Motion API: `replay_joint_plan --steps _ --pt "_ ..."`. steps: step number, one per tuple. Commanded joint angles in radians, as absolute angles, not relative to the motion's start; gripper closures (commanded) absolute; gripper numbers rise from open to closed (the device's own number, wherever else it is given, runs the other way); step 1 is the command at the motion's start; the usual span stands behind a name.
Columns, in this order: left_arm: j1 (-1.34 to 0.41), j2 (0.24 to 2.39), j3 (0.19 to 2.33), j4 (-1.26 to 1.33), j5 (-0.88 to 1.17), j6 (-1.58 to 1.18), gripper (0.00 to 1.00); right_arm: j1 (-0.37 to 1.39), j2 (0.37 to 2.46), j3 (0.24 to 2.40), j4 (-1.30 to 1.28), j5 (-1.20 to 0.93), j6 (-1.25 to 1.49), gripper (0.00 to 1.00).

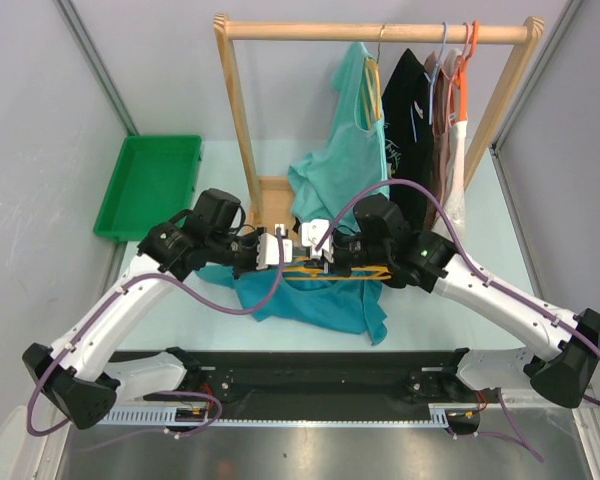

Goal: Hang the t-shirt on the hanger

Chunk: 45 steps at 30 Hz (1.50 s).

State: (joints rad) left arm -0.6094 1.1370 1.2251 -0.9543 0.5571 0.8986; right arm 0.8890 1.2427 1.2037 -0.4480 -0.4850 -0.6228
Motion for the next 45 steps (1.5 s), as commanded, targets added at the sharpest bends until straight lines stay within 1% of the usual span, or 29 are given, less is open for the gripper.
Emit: replay_joint_plan --steps 1,10,13,15,16,17,19,20,22,23,26,29,34,39,42,43,45 --pt "-0.621 1.104 1.275 -0.985 0.543 0.905 0.90 0.899 1.207 1.223 -0.374 -0.475 -0.624 1.00" --pt "-0.686 1.114 1.285 -0.986 0.511 0.885 0.87 0.976 1.219 1.265 -0.311 -0.469 -0.609 1.00" --pt "-0.681 1.109 1.289 -0.989 0.453 0.859 0.86 0.980 1.226 1.272 -0.311 -0.466 -0.612 1.00" --pt "-0.663 1.109 1.307 -1.059 0.445 0.891 0.80 0.980 1.221 1.263 -0.317 -0.462 -0.618 1.00" --pt "-0.625 1.109 1.313 -1.087 0.463 0.934 0.77 0.980 1.213 1.250 -0.319 -0.460 -0.624 1.00" --pt "-0.592 1.105 1.319 -1.151 0.486 0.966 0.70 0.980 1.209 1.240 -0.319 -0.462 -0.627 1.00" --pt "-0.499 1.094 1.325 -1.198 0.541 1.040 0.63 0.982 1.198 1.218 -0.316 -0.465 -0.626 1.00" --pt "-0.477 1.080 1.325 -1.230 0.548 1.060 0.59 0.980 1.193 1.212 -0.316 -0.466 -0.627 1.00" --pt "-0.440 1.060 1.321 -1.247 0.561 1.084 0.53 0.980 1.183 1.191 -0.313 -0.466 -0.626 1.00" --pt "-0.437 1.049 1.319 -1.250 0.571 1.083 0.48 0.980 1.180 1.184 -0.311 -0.466 -0.627 1.00" --pt "-0.437 1.008 1.273 -1.250 0.568 1.085 0.43 0.979 1.169 1.161 -0.305 -0.466 -0.627 1.00" --pt "-0.437 0.994 1.244 -1.238 0.557 1.081 0.42 0.980 1.164 1.151 -0.305 -0.469 -0.623 1.00" --pt "-0.439 1.018 1.186 -1.233 0.597 1.068 0.43 0.979 1.163 1.146 -0.298 -0.474 -0.618 1.00" --pt "-0.443 1.057 1.149 -1.184 0.615 1.023 0.52 0.979 1.163 1.146 -0.293 -0.485 -0.612 1.00" --pt "-0.463 1.080 1.140 -1.164 0.624 1.000 0.60 0.979 1.166 1.147 -0.281 -0.492 -0.603 1.00" --pt "-0.472 1.081 1.137 -1.160 0.632 0.996 0.64 0.979 1.166 1.147 -0.278 -0.497 -0.600 1.00" --pt "-0.511 1.085 1.123 -1.131 0.634 0.964 0.68 0.979 1.170 1.149 -0.267 -0.500 -0.598 1.00"
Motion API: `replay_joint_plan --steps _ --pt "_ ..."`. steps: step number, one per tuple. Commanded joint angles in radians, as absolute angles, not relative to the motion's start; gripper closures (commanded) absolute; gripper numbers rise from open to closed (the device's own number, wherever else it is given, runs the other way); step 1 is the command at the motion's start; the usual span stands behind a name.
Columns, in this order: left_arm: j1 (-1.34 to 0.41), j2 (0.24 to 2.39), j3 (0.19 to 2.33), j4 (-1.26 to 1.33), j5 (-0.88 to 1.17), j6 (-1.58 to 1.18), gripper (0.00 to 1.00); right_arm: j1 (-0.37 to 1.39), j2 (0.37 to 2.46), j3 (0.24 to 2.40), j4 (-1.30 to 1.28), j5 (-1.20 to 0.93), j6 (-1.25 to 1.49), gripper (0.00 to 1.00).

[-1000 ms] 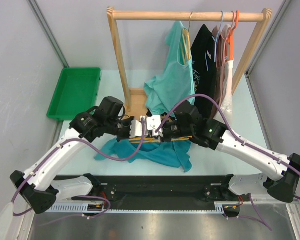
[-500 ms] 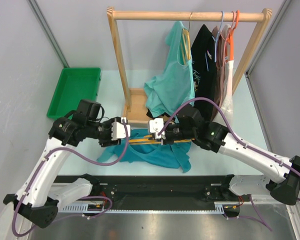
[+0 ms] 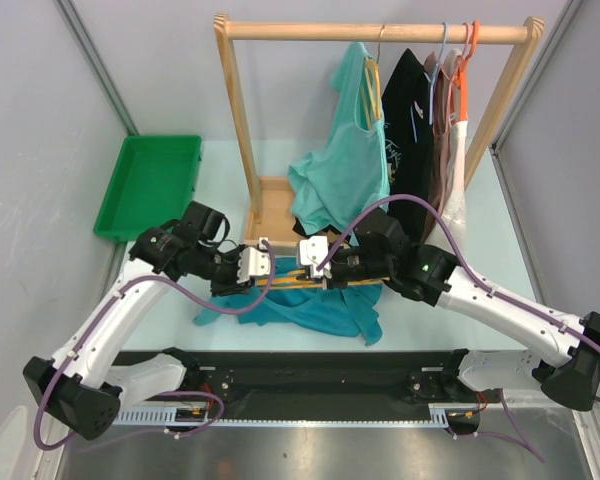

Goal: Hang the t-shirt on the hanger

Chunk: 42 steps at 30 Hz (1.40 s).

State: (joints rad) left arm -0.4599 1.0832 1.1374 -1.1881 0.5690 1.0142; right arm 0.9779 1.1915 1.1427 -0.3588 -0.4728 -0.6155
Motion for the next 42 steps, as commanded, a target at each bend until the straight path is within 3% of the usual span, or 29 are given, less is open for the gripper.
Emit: replay_joint_plan --steps 1,10,29,34,36,38,39,42 --pt "-0.523 1.080 1.120 -1.103 0.638 0.950 0.72 0.980 1.175 1.149 -0.264 -0.505 -0.594 1.00" --pt "-0.577 1.051 1.121 -0.931 0.707 0.781 0.87 0.979 1.204 1.140 -0.196 -0.526 -0.552 1.00" --pt "-0.637 1.052 1.080 -0.773 0.743 0.615 0.82 0.983 1.261 1.078 0.089 -0.514 -0.367 1.00" --pt "-0.637 1.031 1.039 -0.782 0.721 0.632 0.88 0.985 1.266 1.077 0.138 -0.532 -0.339 1.00" --pt "-0.637 1.019 1.020 -0.788 0.729 0.634 0.97 0.985 1.261 1.081 0.133 -0.540 -0.331 1.00" --pt "-0.637 1.000 1.022 -0.807 0.736 0.649 1.00 0.985 1.246 1.100 0.080 -0.538 -0.339 0.85" --pt "-0.637 0.990 1.022 -0.833 0.735 0.663 1.00 0.983 1.236 1.107 0.049 -0.529 -0.345 0.63" --pt "-0.638 0.939 1.000 -0.867 0.718 0.735 1.00 0.951 1.180 1.111 -0.064 -0.515 -0.339 0.30"
